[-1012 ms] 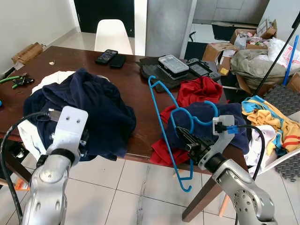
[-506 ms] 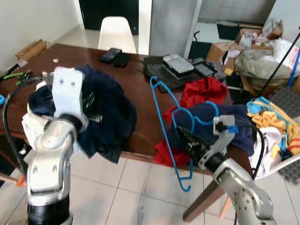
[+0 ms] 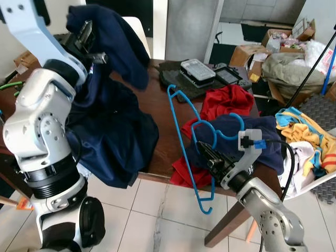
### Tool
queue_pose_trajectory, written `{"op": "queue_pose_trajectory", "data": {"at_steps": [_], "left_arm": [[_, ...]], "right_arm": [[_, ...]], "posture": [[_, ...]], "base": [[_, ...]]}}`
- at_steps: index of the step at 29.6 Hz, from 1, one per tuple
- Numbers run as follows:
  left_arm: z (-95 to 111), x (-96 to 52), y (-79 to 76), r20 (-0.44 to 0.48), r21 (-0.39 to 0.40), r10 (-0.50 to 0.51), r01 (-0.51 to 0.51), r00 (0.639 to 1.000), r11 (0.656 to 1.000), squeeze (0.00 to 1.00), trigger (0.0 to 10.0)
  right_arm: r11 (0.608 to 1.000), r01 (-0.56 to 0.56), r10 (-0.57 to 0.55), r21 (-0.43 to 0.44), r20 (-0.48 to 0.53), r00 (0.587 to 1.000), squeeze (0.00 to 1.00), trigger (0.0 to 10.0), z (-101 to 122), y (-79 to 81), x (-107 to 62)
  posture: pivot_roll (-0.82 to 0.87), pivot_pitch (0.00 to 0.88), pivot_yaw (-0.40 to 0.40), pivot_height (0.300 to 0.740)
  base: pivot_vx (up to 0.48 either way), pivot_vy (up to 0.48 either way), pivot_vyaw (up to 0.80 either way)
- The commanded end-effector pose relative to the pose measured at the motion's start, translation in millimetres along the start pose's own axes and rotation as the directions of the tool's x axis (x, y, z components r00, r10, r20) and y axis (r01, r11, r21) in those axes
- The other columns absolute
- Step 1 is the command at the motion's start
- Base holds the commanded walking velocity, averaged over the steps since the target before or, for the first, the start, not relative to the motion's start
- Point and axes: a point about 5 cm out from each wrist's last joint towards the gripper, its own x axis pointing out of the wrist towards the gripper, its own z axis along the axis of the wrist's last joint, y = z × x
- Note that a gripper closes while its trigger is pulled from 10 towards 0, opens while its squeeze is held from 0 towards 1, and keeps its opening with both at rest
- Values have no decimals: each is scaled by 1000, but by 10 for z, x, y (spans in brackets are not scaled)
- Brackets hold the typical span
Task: Hang hanger
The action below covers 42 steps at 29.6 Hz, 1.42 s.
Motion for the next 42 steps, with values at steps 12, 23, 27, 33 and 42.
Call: {"op": "queue_pose_trajectory", "data": {"at_steps": [12,23,27,33,42], "left_arm": [[-727,-462,481,-340,-142,338,-403,878,904,0,10000],[-967,-390,737,-415,-19,334,-375,846,927,0,10000],[-787,-261,661,-337,4,288,-304,897,953,0,10000],[16,14,458,17,198,201,-200,980,960,0,10000],[863,-11,602,370,468,242,-406,897,785,0,10000]], "right_arm": [[999,-30,30,38,-16,999,0,10000,-40,15,-10],[999,-35,36,41,-22,999,0,10000,-34,17,-1],[999,-33,34,42,-21,999,0,10000,-34,15,-3],[999,-27,28,46,-17,999,0,10000,-28,3,-9],[998,-31,32,62,-13,999,0,10000,-22,0,11]], "posture": [[72,100,-19,740],[49,106,-22,740],[47,107,-22,740],[50,110,-21,740],[67,111,-23,740]], "base": [[0,0,0],[0,0,0],[0,0,0],[0,0,0],[0,0,0]]}}
